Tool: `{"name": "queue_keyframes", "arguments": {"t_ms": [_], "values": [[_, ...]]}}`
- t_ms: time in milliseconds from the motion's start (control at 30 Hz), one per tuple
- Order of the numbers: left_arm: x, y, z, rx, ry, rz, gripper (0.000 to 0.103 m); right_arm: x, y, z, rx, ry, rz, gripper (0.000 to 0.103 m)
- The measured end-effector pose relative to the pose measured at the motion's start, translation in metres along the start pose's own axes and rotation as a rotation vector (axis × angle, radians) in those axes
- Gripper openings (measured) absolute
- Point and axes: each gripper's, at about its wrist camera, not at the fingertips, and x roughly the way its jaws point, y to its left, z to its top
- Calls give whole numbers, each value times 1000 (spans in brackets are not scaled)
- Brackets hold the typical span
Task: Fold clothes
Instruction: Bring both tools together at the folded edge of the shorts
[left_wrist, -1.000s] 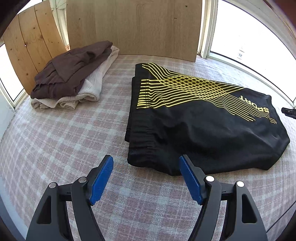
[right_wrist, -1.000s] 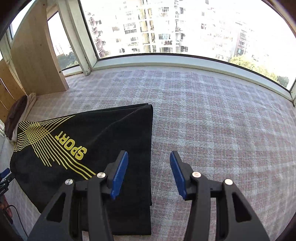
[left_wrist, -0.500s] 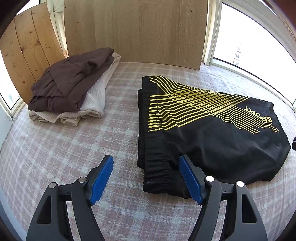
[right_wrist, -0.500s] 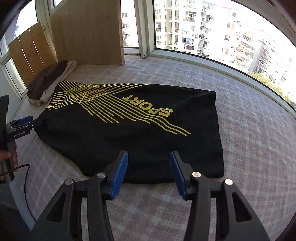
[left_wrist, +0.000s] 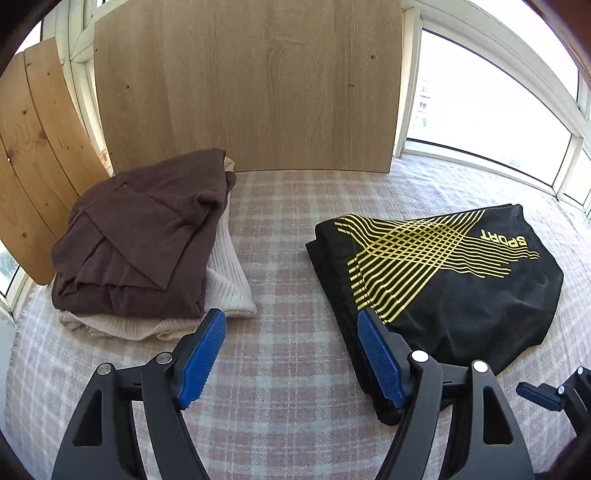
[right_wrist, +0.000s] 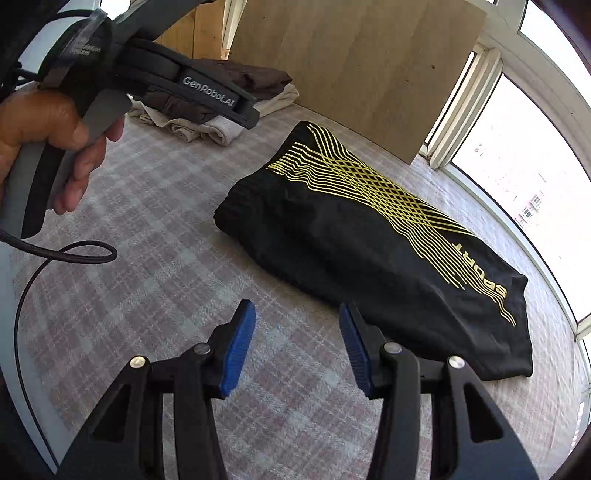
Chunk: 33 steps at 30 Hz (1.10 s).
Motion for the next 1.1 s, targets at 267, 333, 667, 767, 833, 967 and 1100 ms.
{"name": "queue_keyframes", "arguments": {"t_ms": [267,333,667,767,833,967,1100], "values": [[64,-10,52,77,-18,4,75,33,68,36,-139,-27,-217,47],[73,-9,57,45,-2,-25,76,42,66,40,-102,-14,-213,47],[103,-7,62,10,-4,-3,75,67,61,66,1,-23,-244,47],[105,-8,63,2,-4,-1,76,71,63,67,-1,-26,-277,54],[109,-13,63,16,-1,11,76,76,63,68,5,-19,-287,57],[115,-19,62,13,23,6,75,81,60,70,29,-8,-274,57],[125,-19,61,-11,75,-24,75,82,55,73,57,5,-241,57]]}}
